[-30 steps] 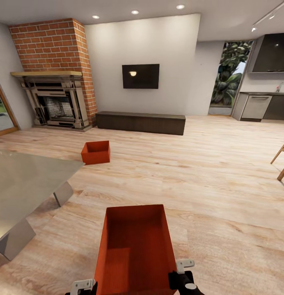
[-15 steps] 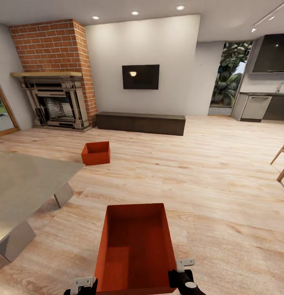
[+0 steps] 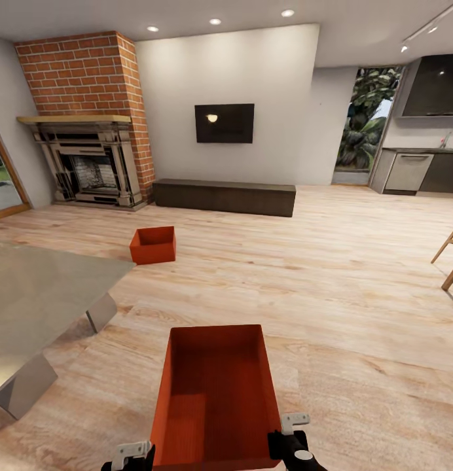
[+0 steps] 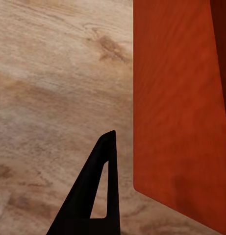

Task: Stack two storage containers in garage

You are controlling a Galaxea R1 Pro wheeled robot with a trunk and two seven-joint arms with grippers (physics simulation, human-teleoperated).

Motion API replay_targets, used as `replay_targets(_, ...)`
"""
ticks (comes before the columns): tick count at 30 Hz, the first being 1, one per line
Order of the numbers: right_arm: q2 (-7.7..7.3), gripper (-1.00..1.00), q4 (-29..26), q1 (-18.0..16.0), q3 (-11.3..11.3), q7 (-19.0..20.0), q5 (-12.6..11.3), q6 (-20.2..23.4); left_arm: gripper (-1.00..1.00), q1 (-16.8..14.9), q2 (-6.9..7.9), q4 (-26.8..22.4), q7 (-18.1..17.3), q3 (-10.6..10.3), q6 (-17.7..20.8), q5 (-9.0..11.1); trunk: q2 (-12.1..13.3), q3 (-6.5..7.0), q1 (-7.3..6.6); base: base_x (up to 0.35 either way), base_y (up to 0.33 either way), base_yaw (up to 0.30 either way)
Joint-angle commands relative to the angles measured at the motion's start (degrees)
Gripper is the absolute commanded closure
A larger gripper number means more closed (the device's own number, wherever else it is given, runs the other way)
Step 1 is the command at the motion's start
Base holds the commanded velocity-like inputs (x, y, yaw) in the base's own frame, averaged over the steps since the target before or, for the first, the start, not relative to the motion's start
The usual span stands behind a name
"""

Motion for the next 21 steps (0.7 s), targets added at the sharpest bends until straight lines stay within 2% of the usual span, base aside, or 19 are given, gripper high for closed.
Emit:
replay_targets(1,-0.41,1.00,-0.1,-0.1,-2.2,-1.3,0.5,-0.2,1.00,0.0,0.01,0.1,0.1,1.1,0.0,0.1,0.4,0.14,-0.24,0.000,0.000,0.000)
replay_targets(9,-0.41,1.00,-0.1,-0.1,-2.2,-1.3,0.5,-0.2,1.00,0.0,0.02,0.1,0.1,1.1,0.0,0.1,0.8,0.31,-0.46,0.000,0.000,0.000)
replay_targets(14,-0.41,1.00,-0.1,-0.1,-2.2,-1.3,0.5,-0.2,1.00,0.0,0.02,0.1,0.1,1.1,0.0,0.1,2.8,1.21,-1.56,0.000,0.000,0.000)
replay_targets(21,-0.41,1.00,-0.1,-0.1,-2.2,-1.3,0.5,-0.2,1.00,0.0,0.02,0.1,0.1,1.1,0.0,0.1,2.8,1.21,-1.56,0.000,0.000,0.000)
